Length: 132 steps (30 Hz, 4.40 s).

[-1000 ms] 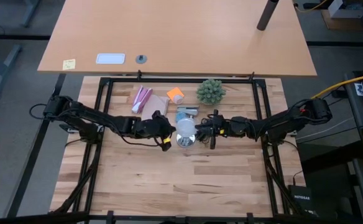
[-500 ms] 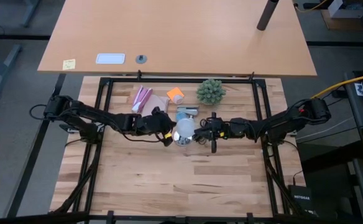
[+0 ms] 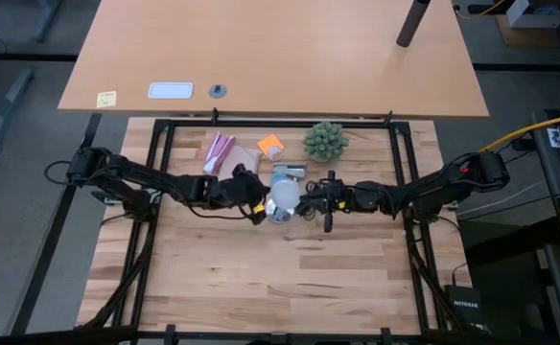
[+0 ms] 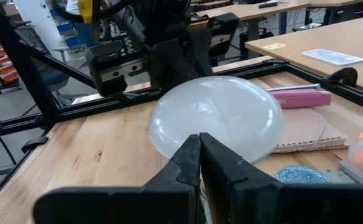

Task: Screw lightbulb
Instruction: Insert the lightbulb into the silver lamp socket

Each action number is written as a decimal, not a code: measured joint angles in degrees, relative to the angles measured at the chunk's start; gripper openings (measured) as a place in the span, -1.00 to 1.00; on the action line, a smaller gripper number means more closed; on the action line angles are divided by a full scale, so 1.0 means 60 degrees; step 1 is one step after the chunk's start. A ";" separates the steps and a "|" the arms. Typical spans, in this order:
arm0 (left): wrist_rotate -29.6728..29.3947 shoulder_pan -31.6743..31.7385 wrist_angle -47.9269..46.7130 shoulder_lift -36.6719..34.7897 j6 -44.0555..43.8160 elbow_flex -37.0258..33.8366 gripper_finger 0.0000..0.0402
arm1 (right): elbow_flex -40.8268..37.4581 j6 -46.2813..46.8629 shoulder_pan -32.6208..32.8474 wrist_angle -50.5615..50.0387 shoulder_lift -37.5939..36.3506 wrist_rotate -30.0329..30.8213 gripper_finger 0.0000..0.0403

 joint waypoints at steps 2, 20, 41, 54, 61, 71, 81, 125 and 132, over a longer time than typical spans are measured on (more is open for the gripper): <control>0.0004 -0.0034 -0.0202 0.0000 -0.0139 0.0000 -0.97 | 0.0000 0.0000 0.0000 -0.0019 0.0000 0.0035 -0.92; 0.0000 -0.0807 -0.1454 0.0000 -0.0862 0.0000 -0.97 | 0.0000 -0.0057 0.0000 0.0074 -0.0004 0.0534 -0.92; -0.1696 -0.1915 -0.2655 -0.1395 -0.1259 -0.0004 -0.97 | 0.0186 -0.0622 -0.1488 0.0386 -0.0018 -0.0489 -0.92; -0.5710 -0.3905 -0.5817 -0.3127 -0.5725 -0.1222 -0.97 | 0.0393 -0.0211 -0.2711 0.0268 -0.0456 -0.3893 -0.92; -0.6609 -0.4231 -0.1280 -0.3566 -0.6550 -0.4220 -0.97 | 0.0393 -0.0207 -0.2757 0.0254 -0.0652 -0.3436 -0.92; -0.3285 -0.2259 0.8959 -0.3555 0.0371 -0.7020 -0.97 | 0.0393 -0.0251 -0.2754 -0.0253 -0.0652 -0.1372 -0.92; 0.1887 0.0398 1.1458 -0.3555 0.0853 -0.7861 -0.97 | 0.0393 0.0264 -0.2750 -0.0296 -0.0652 -0.2712 -0.92; 0.3274 0.0306 0.8193 -0.0404 -0.0451 -0.4241 -1.00 | 0.0393 0.0092 -0.2743 -0.0446 0.0120 -0.3533 -0.92; 0.3372 0.0317 0.8304 -0.0404 -0.0447 -0.4240 -1.00 | 0.0393 -0.0007 -0.2743 -0.0446 0.0120 -0.3629 -0.92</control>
